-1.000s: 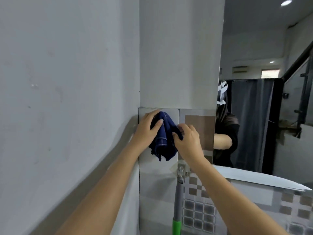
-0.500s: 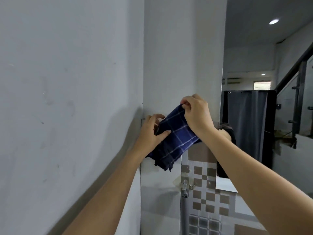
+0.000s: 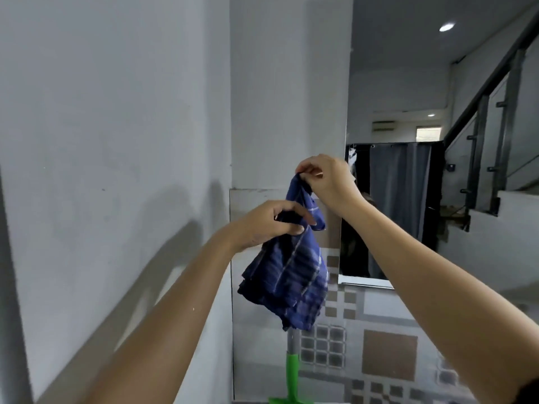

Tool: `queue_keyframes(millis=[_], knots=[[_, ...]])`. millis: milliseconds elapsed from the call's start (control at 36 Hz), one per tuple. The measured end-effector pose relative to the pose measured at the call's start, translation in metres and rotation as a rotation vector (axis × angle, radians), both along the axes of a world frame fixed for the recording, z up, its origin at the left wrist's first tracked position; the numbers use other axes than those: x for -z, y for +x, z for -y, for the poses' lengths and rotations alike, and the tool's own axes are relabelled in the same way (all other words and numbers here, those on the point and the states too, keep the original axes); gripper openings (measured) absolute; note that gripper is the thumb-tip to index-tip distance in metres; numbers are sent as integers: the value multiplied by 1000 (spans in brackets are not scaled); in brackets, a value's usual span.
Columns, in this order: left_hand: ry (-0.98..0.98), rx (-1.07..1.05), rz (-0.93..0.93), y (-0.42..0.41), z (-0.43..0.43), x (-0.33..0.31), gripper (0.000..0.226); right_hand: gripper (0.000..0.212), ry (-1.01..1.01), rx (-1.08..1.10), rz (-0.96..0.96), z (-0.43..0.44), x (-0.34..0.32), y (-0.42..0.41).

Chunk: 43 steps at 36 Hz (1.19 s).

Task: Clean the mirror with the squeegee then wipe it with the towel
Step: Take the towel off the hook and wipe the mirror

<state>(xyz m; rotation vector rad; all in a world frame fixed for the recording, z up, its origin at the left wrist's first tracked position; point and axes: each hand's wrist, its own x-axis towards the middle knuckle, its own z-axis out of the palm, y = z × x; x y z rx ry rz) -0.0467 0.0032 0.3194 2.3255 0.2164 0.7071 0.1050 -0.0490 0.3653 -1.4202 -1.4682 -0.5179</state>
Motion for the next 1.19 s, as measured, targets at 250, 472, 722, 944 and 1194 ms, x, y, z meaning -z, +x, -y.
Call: queue_keyframes(millis=[250, 472, 722, 944, 1194], knots=[[-530, 123, 341, 32, 85, 40, 30, 18, -49, -11, -181, 136, 83, 40], [-622, 95, 454, 45, 103, 45, 32, 42, -207, -523, -513, 165, 127, 30], [-445, 48, 410, 61, 141, 50, 37, 39, -266, -651, -691, 210, 118, 44], [-379, 54, 204, 68, 171, 55, 38, 41, -179, -497, -668, 230, 126, 55], [-403, -4, 80, 73, 180, 64, 36, 32, -88, -497, -853, 254, 144, 85]])
